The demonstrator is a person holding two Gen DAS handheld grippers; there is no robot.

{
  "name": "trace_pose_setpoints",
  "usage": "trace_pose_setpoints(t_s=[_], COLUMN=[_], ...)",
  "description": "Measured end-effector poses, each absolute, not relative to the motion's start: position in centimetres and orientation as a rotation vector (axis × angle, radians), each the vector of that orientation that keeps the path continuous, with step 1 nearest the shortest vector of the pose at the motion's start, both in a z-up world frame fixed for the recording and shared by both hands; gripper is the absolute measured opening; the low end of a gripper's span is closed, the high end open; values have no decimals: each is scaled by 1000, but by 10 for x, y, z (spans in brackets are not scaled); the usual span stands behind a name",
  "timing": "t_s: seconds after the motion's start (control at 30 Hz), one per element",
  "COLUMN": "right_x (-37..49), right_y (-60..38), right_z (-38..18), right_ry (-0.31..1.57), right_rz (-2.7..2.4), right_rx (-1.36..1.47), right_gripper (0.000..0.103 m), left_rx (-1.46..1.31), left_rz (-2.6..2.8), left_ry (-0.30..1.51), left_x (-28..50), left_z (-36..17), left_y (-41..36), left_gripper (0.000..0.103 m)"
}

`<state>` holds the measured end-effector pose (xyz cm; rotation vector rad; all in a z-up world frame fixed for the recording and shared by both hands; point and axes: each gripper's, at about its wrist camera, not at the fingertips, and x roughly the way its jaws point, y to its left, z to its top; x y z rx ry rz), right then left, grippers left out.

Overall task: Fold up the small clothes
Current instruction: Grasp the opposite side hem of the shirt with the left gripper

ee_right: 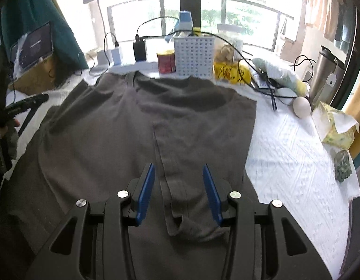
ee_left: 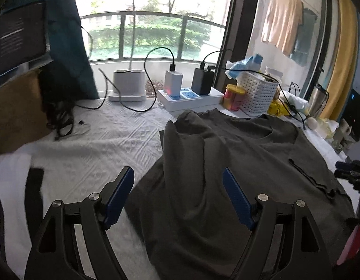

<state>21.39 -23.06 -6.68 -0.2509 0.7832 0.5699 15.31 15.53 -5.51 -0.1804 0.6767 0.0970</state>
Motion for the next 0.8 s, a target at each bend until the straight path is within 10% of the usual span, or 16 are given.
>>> trace_pose_setpoints(t_s=[0.43, 0.63, 0.8], right_x=[227, 231, 232], right_y=[-233, -226, -221], right_z=[-64, -70, -71], right_ry=[762, 779, 777], right_rz=[508, 519, 543], right_rx=[-213, -219, -223], right_gripper=[43, 43, 43], left_rx=[-141, -161, -199], left_rz=[10, -4, 114], left_ry=[879, 864, 761], left_x=[228, 222, 197], left_z=[-106, -105, -85], left_y=[175, 179, 197], left_gripper=[51, 9, 8])
